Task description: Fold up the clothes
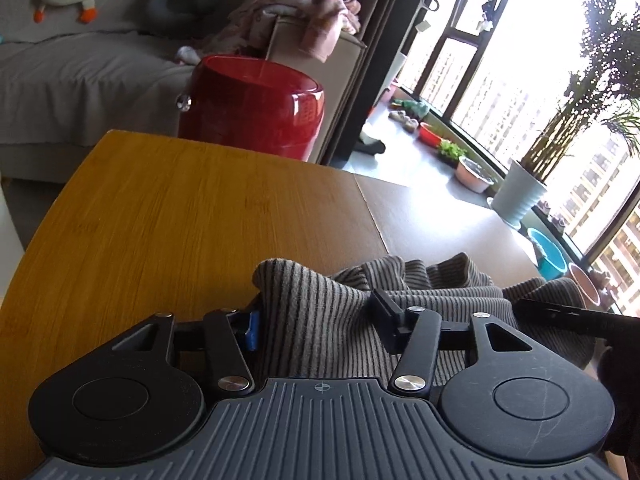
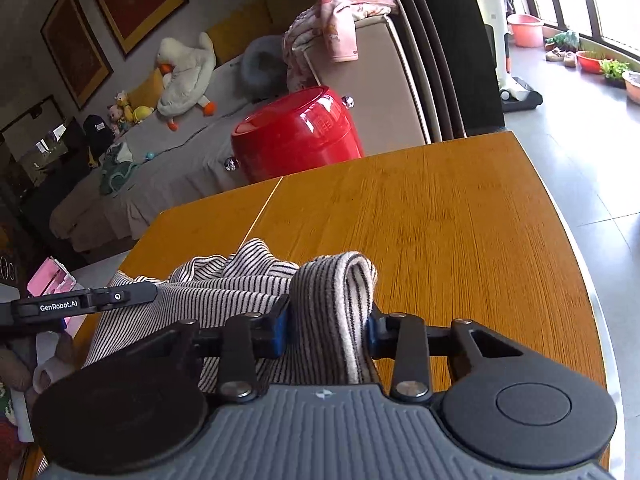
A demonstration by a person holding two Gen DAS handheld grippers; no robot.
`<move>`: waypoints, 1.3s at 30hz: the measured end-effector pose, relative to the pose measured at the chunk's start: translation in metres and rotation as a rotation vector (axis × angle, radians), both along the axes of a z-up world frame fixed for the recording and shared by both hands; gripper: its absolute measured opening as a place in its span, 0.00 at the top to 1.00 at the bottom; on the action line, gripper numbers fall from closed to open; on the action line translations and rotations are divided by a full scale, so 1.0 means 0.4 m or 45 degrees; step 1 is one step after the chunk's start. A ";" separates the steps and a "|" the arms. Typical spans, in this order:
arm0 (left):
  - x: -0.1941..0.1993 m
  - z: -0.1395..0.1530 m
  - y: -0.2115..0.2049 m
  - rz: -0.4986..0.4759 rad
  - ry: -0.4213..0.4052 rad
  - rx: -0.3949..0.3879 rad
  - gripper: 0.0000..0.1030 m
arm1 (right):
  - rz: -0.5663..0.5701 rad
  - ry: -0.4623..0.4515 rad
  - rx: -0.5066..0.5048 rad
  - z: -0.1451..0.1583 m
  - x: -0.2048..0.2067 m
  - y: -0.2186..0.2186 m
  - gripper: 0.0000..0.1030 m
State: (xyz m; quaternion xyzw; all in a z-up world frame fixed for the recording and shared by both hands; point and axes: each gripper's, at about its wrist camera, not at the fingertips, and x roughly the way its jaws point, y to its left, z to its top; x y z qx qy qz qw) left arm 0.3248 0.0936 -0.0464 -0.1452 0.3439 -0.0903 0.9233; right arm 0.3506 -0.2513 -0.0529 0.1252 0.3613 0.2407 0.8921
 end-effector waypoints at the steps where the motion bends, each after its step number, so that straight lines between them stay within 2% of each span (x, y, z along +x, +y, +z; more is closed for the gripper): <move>1: 0.013 0.016 0.005 -0.006 -0.015 -0.014 0.65 | 0.002 -0.003 -0.006 0.005 0.016 0.004 0.71; 3: 0.028 0.057 0.014 -0.023 -0.062 -0.040 0.73 | 0.004 -0.043 -0.028 0.037 0.049 0.010 0.73; 6: -0.012 0.137 0.015 -0.070 -0.182 -0.056 0.76 | 0.045 -0.191 0.005 0.134 0.044 0.004 0.74; 9: -0.118 0.200 0.015 -0.111 -0.284 -0.067 0.81 | 0.103 -0.363 -0.006 0.226 -0.033 -0.008 0.74; 12: -0.246 0.216 0.022 -0.156 -0.312 -0.099 0.81 | 0.153 -0.430 -0.022 0.263 -0.148 -0.039 0.74; 15: -0.354 0.193 0.017 -0.183 -0.276 -0.078 0.81 | 0.190 -0.450 -0.105 0.249 -0.273 -0.066 0.74; 19: -0.451 0.141 0.012 -0.201 -0.211 -0.019 0.79 | 0.193 -0.364 -0.199 0.168 -0.401 -0.095 0.74; 23: -0.498 0.097 0.034 -0.185 -0.124 0.021 0.75 | 0.196 -0.288 -0.294 0.094 -0.493 -0.104 0.74; 25: -0.513 0.083 0.050 -0.172 -0.084 0.030 0.69 | 0.197 -0.281 -0.372 0.072 -0.535 -0.103 0.74; 26: -0.520 0.083 0.060 -0.160 -0.077 0.023 0.62 | 0.194 -0.279 -0.388 0.067 -0.555 -0.110 0.74; 28: -0.533 0.083 0.079 -0.132 -0.065 0.007 0.50 | 0.155 -0.278 -0.387 0.068 -0.584 -0.135 0.72; 29: -0.540 0.083 0.088 -0.118 -0.060 -0.002 0.45 | 0.130 -0.276 -0.381 0.070 -0.597 -0.151 0.68; 31: -0.553 0.084 0.107 -0.091 -0.049 -0.018 0.37 | 0.048 -0.253 -0.322 0.082 -0.612 -0.191 0.57; 32: -0.553 0.092 0.118 -0.066 -0.054 -0.046 0.34 | 0.003 -0.230 -0.272 0.089 -0.616 -0.212 0.49; 33: -0.551 0.101 0.129 -0.040 -0.061 -0.076 0.33 | -0.034 -0.203 -0.197 0.094 -0.616 -0.232 0.44; 34: -0.545 0.111 0.132 -0.025 -0.067 -0.102 0.32 | -0.069 -0.175 -0.120 0.099 -0.617 -0.251 0.43; 37: -0.517 0.134 0.117 -0.022 -0.072 -0.156 0.17 | -0.102 -0.082 0.126 0.099 -0.602 -0.269 0.40; 39: -0.482 0.131 0.084 -0.034 -0.034 -0.130 0.13 | -0.108 -0.019 0.260 0.094 -0.584 -0.260 0.38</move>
